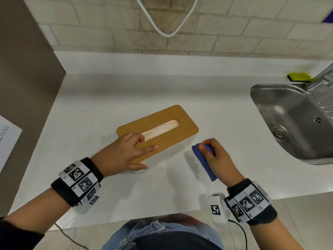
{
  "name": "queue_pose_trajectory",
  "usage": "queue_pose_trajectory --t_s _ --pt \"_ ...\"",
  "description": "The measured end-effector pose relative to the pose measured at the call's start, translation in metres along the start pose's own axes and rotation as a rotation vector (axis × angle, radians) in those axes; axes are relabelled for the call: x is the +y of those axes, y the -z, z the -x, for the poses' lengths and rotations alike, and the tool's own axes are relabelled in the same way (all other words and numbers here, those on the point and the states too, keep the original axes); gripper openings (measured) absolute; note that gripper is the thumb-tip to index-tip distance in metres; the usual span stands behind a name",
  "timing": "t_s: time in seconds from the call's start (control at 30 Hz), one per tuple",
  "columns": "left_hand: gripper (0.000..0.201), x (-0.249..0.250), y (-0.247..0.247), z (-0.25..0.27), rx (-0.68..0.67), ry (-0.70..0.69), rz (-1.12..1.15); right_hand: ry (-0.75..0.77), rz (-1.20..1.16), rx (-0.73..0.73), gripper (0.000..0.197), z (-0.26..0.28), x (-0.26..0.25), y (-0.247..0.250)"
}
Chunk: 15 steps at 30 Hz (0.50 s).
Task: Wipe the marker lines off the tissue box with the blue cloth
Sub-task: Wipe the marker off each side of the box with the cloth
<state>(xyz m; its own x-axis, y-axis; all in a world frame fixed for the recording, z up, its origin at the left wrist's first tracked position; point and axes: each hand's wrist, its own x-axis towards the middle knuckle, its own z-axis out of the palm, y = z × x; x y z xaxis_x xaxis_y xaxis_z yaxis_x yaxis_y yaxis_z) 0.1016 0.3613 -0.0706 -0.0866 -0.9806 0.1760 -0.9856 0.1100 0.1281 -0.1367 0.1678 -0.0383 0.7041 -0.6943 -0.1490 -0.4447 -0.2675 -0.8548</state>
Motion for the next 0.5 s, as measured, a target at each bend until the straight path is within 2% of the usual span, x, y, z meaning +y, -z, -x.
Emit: queue_pose_trajectory --t_s 0.07,0.17,0.27,0.4,0.5 --pt "0.056 -0.016 0.008 0.005 -0.055 0.021 -0.01 -0.001 -0.006 -0.008 0.016 -0.002 0.001 0.003" --pt "0.057 -0.035 0.027 0.012 -0.11 0.171 0.03 -0.002 -0.029 -0.016 0.017 -0.004 0.001 0.006" --pt "0.072 -0.021 0.041 -0.001 -0.033 0.365 0.045 -0.036 -0.081 -0.069 0.014 -0.004 0.0 0.011" --pt "0.075 0.039 0.022 -0.053 0.013 0.459 0.065 -0.12 -0.084 -0.234 0.057 -0.002 0.004 0.02" --pt "0.075 0.064 -0.007 -0.09 0.097 0.582 0.081 -0.115 -0.097 -0.257 0.062 -0.003 0.008 0.025"
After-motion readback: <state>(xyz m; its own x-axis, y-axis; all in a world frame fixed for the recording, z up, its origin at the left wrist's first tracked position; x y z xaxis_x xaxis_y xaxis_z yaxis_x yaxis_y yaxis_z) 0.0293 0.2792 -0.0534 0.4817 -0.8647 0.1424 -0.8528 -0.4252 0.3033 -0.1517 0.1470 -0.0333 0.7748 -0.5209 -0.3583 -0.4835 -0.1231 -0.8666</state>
